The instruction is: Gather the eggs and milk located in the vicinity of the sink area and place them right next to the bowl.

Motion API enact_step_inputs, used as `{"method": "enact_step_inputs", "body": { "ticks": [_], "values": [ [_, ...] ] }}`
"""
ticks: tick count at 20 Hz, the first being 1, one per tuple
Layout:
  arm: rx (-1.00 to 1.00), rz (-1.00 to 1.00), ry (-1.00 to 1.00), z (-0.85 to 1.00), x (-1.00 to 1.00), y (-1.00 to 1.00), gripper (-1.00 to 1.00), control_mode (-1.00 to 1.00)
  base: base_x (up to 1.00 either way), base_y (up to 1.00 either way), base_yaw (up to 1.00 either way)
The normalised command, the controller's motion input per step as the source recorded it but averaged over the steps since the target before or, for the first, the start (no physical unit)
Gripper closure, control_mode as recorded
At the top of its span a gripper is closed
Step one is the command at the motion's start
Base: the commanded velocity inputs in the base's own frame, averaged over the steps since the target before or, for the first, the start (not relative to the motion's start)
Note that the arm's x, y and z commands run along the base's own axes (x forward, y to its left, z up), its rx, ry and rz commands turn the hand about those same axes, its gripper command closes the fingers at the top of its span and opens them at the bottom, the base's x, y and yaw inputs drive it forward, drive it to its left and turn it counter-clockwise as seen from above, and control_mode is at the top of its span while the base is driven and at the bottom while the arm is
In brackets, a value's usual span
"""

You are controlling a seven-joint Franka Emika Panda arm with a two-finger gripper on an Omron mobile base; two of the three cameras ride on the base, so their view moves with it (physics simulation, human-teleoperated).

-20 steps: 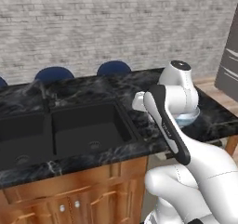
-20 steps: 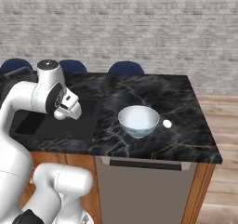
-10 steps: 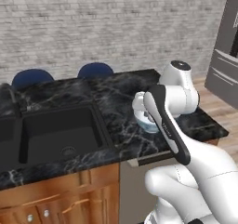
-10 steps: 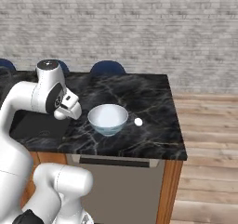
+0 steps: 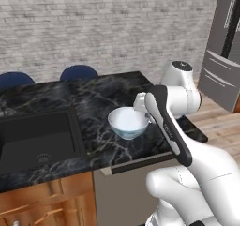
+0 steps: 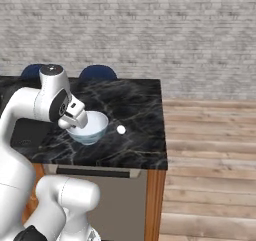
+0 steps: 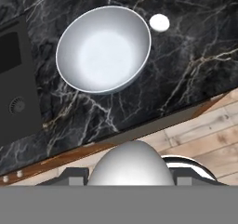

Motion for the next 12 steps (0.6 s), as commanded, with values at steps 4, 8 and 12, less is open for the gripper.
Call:
{"method": "enact_step_inputs", "body": {
  "ticks": [4, 8, 12],
  "values": [
    [0.00, 0.00, 0.00, 0.00, 0.00, 0.00, 1.00, 1.00, 0.00, -0.25, -0.06],
    [0.00, -0.04, 0.00, 0.00, 0.00, 0.04, 1.00, -1.00, 0.01, 0.00, -0.03],
    [-0.05, -0.14, 0.00, 0.00, 0.00, 0.30, 1.00, -1.00, 0.00, 0.00, 0.00]
  ]
}}
